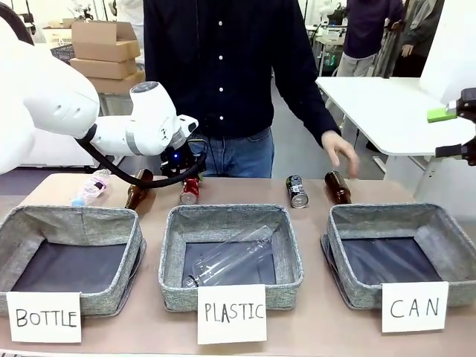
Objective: Sort the can waste into the basket.
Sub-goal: Pick up the can waste from the table and place it in the right Fabric basket.
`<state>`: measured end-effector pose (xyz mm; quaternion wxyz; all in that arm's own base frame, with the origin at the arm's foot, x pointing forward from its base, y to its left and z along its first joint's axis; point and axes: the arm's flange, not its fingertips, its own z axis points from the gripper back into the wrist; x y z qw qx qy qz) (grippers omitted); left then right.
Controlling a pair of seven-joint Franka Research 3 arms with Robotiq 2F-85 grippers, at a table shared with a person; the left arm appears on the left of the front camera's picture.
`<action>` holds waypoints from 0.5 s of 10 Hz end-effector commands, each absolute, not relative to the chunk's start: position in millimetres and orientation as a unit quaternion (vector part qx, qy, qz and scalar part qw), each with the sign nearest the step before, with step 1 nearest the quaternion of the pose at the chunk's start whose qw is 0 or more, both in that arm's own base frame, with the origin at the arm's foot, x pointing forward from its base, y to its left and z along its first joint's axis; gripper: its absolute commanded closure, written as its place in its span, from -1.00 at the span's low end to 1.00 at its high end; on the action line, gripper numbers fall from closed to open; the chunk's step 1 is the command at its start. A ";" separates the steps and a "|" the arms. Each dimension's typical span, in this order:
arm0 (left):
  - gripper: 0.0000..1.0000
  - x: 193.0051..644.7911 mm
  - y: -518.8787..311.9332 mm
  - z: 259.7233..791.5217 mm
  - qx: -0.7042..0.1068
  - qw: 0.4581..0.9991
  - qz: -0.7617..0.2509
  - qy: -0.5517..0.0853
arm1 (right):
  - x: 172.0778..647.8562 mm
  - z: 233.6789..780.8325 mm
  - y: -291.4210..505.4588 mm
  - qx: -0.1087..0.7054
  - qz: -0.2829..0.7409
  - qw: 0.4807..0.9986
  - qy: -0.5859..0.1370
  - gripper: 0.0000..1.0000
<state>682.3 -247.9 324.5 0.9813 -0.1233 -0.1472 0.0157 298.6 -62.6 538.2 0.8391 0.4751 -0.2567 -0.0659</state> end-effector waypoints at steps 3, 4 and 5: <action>0.91 615.2 -200.8 424.7 -0.312 0.938 -0.070 -0.131 | 303.8 539.2 -61.5 0.482 -0.055 0.832 -0.269 -1.00; 0.91 585.9 -183.8 459.6 -0.379 0.909 -0.104 -0.140 | 303.8 539.2 -61.5 0.482 -0.055 0.832 -0.269 -1.00; 0.91 552.7 -169.6 485.7 -0.432 0.878 -0.147 -0.142 | 303.8 539.2 -61.5 0.482 -0.055 0.832 -0.269 -1.00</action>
